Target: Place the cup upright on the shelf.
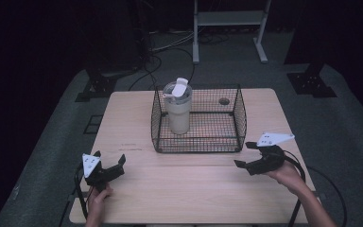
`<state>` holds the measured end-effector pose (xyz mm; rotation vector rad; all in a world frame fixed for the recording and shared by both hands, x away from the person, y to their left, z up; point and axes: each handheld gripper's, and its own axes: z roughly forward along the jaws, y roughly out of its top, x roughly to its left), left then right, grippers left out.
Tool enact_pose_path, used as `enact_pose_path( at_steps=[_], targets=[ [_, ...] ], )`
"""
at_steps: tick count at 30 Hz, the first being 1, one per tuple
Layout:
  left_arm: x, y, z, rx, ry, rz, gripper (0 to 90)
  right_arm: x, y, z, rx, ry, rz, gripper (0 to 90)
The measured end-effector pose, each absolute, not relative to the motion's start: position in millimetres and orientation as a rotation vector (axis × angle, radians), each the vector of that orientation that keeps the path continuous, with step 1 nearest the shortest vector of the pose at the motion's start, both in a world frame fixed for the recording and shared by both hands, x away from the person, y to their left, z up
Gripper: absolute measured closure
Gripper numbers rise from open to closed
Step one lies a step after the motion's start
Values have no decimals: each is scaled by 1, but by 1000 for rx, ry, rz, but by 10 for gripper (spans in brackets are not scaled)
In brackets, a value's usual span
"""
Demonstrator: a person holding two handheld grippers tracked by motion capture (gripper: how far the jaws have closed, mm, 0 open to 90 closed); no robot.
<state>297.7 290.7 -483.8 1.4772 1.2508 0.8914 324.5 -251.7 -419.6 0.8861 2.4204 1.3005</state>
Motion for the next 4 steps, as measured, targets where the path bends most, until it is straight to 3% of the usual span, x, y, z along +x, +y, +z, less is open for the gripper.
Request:
enact_pose_path(
  at_steps=[4],
  targets=[
    [298,291,-484,1477,1252,892,0,317,-256,-428,904,2408,1272,130]
  ],
)
